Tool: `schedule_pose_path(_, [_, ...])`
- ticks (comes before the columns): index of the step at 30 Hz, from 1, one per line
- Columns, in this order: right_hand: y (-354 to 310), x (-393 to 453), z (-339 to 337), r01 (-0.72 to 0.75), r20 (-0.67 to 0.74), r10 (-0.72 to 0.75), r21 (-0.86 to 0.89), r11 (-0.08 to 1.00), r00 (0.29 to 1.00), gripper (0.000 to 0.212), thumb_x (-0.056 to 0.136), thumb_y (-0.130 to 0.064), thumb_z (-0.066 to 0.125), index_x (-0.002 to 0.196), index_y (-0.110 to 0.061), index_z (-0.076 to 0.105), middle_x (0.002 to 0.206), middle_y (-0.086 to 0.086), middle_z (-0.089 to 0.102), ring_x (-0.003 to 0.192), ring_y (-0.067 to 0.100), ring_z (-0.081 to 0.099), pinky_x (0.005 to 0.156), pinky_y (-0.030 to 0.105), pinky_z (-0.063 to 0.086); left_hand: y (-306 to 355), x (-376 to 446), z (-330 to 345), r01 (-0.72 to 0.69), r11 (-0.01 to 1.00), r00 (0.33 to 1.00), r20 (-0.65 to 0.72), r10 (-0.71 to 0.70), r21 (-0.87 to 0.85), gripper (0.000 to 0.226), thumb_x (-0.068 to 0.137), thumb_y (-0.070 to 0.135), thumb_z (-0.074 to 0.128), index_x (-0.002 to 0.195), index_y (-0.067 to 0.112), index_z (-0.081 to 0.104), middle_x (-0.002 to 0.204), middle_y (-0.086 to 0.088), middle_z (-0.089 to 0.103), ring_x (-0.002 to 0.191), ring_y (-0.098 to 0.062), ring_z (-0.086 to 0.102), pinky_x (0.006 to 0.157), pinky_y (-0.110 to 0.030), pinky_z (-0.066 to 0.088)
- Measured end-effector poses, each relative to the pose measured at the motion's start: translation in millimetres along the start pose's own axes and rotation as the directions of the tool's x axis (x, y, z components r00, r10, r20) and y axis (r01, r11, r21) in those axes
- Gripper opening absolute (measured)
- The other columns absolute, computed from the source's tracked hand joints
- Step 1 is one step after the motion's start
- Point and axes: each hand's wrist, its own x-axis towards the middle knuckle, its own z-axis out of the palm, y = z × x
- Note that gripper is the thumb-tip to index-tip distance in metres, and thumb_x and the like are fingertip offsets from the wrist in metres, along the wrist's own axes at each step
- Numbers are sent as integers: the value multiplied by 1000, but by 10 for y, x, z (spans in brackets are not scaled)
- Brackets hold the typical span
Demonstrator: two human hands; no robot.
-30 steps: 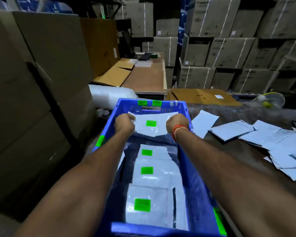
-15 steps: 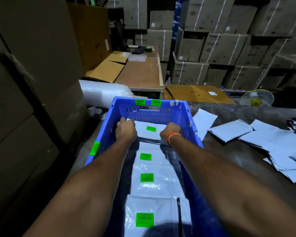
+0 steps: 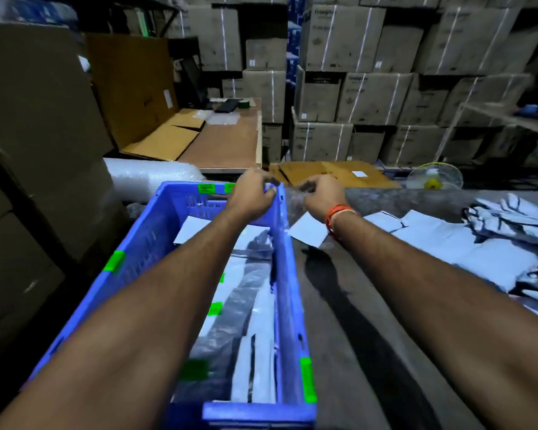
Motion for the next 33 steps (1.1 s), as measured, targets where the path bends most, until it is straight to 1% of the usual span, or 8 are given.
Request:
schedule_pose_path(4, [561, 4, -420, -7, -22, 7, -19, 1000, 1000, 36, 80, 3, 54, 105, -9, 77, 113, 12, 72, 110, 28, 64, 100, 36, 51, 681, 119, 193, -6, 999, 998, 61, 4, 33, 29, 86, 15, 61, 109, 19, 77, 113, -8, 74, 106, -25, 67, 90, -30, 52])
schedule_pose_path(8, [1216, 86, -665, -57, 16, 57, -29, 998, 998, 32, 80, 0, 57, 99, -16, 77, 108, 10, 74, 105, 27, 67, 97, 33, 53, 1288, 161, 646, 45, 997, 977, 206, -57, 60, 31, 90, 18, 61, 117, 15, 75, 113, -13, 74, 106, -29, 67, 85, -29, 49])
schedule_pose_path(12, [1860, 127, -809, -58, 107, 66, -69, 996, 992, 36, 80, -4, 57, 106, -20, 76, 112, 10, 73, 109, 29, 66, 100, 36, 51, 1585, 178, 1224, 89, 992, 950, 293, -111, 86, 33, 92, 21, 62, 124, 16, 71, 121, -12, 70, 111, -28, 64, 87, -29, 47])
schedule_pose_path(16, [2434, 150, -815, -51, 159, 69, -113, 992, 985, 43, 79, -5, 58, 118, -20, 71, 124, 8, 66, 119, 29, 59, 102, 34, 48, 1620, 167, 1772, 105, 979, 930, 330, -158, 174, 41, 85, 22, 66, 125, 15, 67, 128, -9, 66, 119, -27, 58, 96, -33, 47])
schedule_pose_path(20, [2874, 265, -674, 46, 202, 7, -255, 966, 979, 59, 81, -11, 59, 139, -22, 56, 137, 11, 57, 130, 34, 46, 107, 38, 44, 1496, 173, 2300, 161, 954, 928, 292, -233, 252, 49, 87, 39, 64, 131, 19, 56, 128, -15, 55, 121, -37, 50, 95, -46, 48])
schedule_pose_path(25, [3142, 448, -495, 193, 237, -101, -407, 893, 966, 71, 84, -10, 57, 150, -28, 37, 160, 8, 25, 144, 30, 20, 107, 43, 35, 1436, 186, 2786, 161, 910, 920, 276, -279, 381, 73, 77, 17, 72, 143, 21, 39, 153, -15, 25, 138, -38, 28, 101, -49, 41])
schedule_pose_path(30, [3240, 706, -284, 315, 275, -201, -480, 819, 940, 74, 84, -9, 60, 151, -28, 34, 164, 11, 14, 150, 32, 10, 114, 47, 22, 1354, 229, 3060, 186, 892, 925, 232, -300, 413, 52, 79, 8, 57, 127, 24, 45, 122, -10, 45, 118, -35, 45, 96, -52, 42])
schedule_pose_path(33, [3263, 855, -198, 379, 344, -218, -520, 765, 913, 68, 86, -8, 58, 148, -27, 39, 161, 12, 24, 149, 34, 13, 111, 47, 22, 1268, 252, 3053, 206, 904, 928, 219, -302, 376, 53, 85, 10, 53, 134, 30, 47, 126, -7, 52, 119, -33, 50, 102, -57, 40])
